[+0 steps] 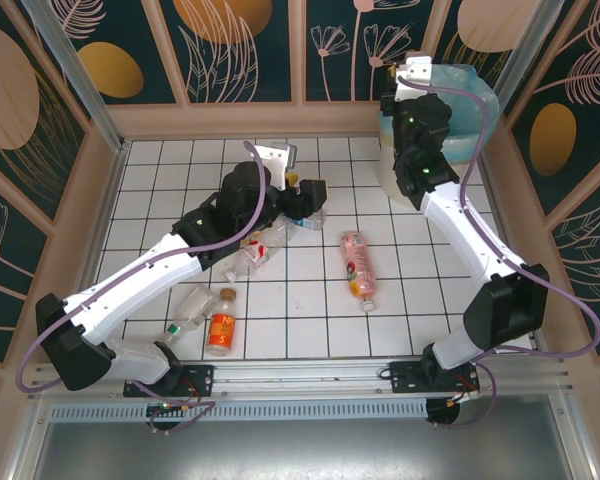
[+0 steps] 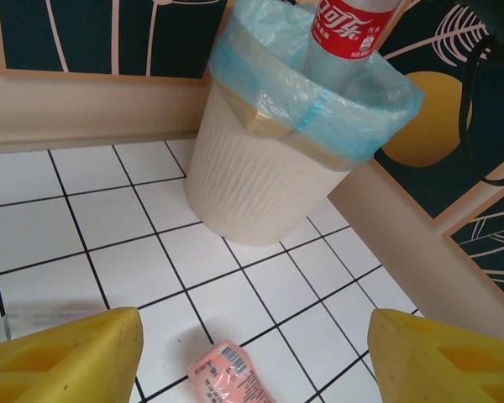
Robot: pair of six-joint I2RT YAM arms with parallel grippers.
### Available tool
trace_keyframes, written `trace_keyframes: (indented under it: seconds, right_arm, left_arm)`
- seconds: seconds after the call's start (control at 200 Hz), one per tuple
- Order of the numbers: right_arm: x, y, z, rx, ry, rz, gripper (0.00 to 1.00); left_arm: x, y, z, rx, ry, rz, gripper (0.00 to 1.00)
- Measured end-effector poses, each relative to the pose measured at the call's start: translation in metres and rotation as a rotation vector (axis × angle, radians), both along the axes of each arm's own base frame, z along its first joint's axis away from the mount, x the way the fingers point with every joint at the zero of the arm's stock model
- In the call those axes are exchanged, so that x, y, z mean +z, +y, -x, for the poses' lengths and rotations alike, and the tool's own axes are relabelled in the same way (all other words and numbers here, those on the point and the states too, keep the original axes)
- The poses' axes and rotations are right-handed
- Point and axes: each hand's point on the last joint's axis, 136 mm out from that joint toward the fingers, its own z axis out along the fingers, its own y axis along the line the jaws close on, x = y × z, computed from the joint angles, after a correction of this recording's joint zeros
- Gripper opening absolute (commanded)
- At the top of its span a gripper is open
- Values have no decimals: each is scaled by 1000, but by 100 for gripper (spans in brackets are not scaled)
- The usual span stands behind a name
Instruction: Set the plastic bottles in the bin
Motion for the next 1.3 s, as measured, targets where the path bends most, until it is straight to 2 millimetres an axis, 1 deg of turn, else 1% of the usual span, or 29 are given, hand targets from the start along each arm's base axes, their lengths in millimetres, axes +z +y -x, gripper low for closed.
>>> trace_keyframes:
  seconds: [0.13,0.315,0.415,0.646,0.871,1.036,1.136,1.211,1.236,1.301]
  right_arm:
    - [-9,-18,-5,-23,13,-65,8]
    - [-34,-53,-15,-74,78,-179,9]
    - [-45,-65,-18,-95,118,-212,11]
    - [-65,-65,-23,-105,212,-225,12]
    - [-85,-66,-23,-117,296,-255,13]
    - [-109,-66,-23,-127,350,-267,19]
    - [-126,-66,-30,-136,388,-259,25]
    - [-143,-68,-38,-148,424,-239,29]
    - [-142,-68,-42,-149,418,-244,30]
    - [-140,-72,-47,-147,421,-258,39]
  left_arm:
    - [-1,0,0,3,3,2,72]
    - [-8,0,0,8,22,2,72]
    - [-11,1,0,10,31,3,72]
    - [-11,1,0,14,38,11,72]
    - [-15,1,0,16,49,9,73]
    - [-19,-1,-1,16,56,2,72]
    - [-19,-1,-1,17,58,4,73]
    - [-19,-1,-1,18,60,6,73]
    - [-19,-1,-1,18,60,7,73]
    - [-19,-1,-1,19,61,7,73]
